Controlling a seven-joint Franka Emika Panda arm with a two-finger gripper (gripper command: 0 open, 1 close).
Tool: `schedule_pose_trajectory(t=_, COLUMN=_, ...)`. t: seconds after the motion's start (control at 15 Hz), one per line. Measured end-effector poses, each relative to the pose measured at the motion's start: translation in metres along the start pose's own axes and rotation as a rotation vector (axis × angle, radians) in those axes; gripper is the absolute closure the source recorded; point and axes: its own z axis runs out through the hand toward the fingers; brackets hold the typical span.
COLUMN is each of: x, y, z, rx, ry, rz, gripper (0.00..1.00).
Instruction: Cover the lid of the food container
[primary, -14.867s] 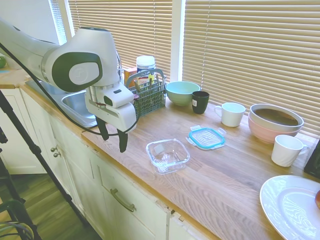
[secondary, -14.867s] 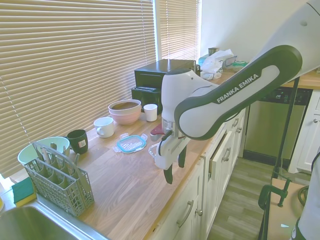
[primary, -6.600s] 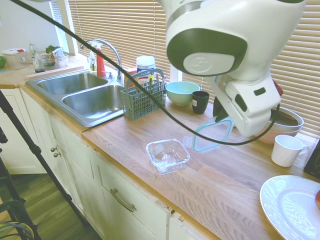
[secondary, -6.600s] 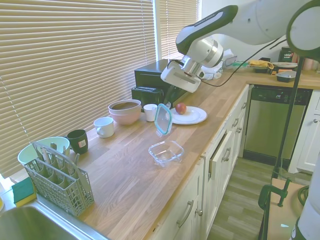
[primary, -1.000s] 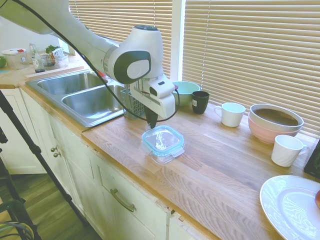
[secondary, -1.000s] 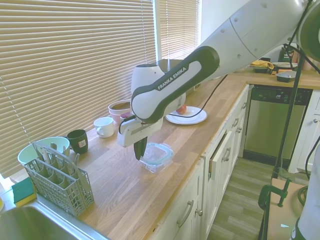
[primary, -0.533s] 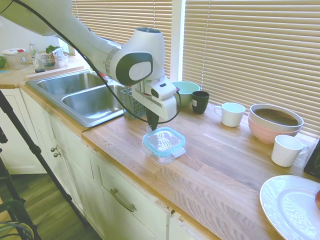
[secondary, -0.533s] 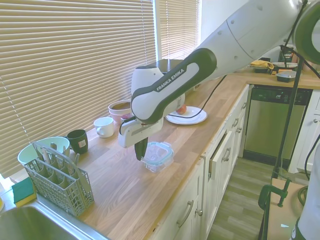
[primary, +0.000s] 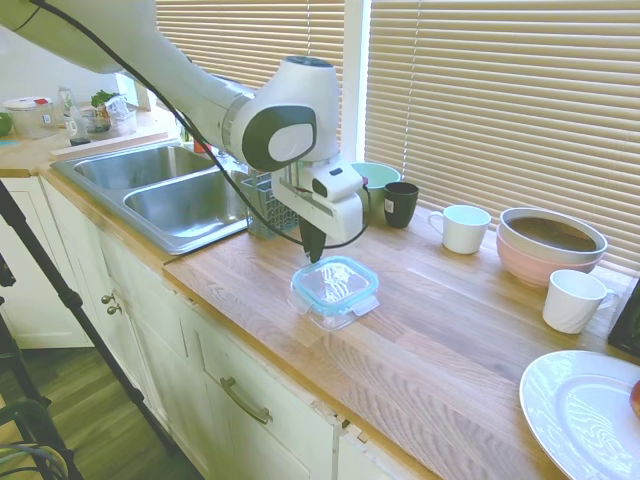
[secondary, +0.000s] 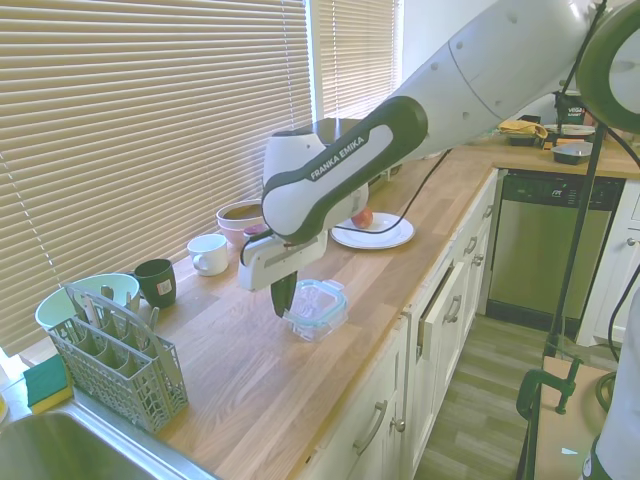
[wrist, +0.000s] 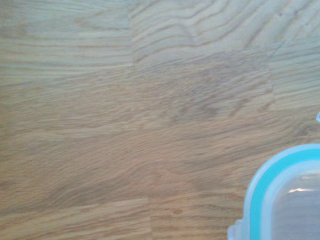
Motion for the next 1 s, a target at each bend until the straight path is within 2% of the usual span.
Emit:
schedule_pose_trajectory(t=0.2, x=0.0065, y=-0.0016, z=0.0013, rx=-0.009, ry=-0.005, rz=-0.004, gripper=1.00)
schedule_pose_trajectory(t=0.27, x=0.0076, y=-0.0020, z=0.0015, rx=-0.011, ry=-0.006, rz=-0.005, gripper=0.00)
schedule_pose_trajectory(t=1.0, x=0.0122, y=0.0008, z=-0.0038, rx=-0.010, ry=-0.004, rz=-0.030, gripper=0.00)
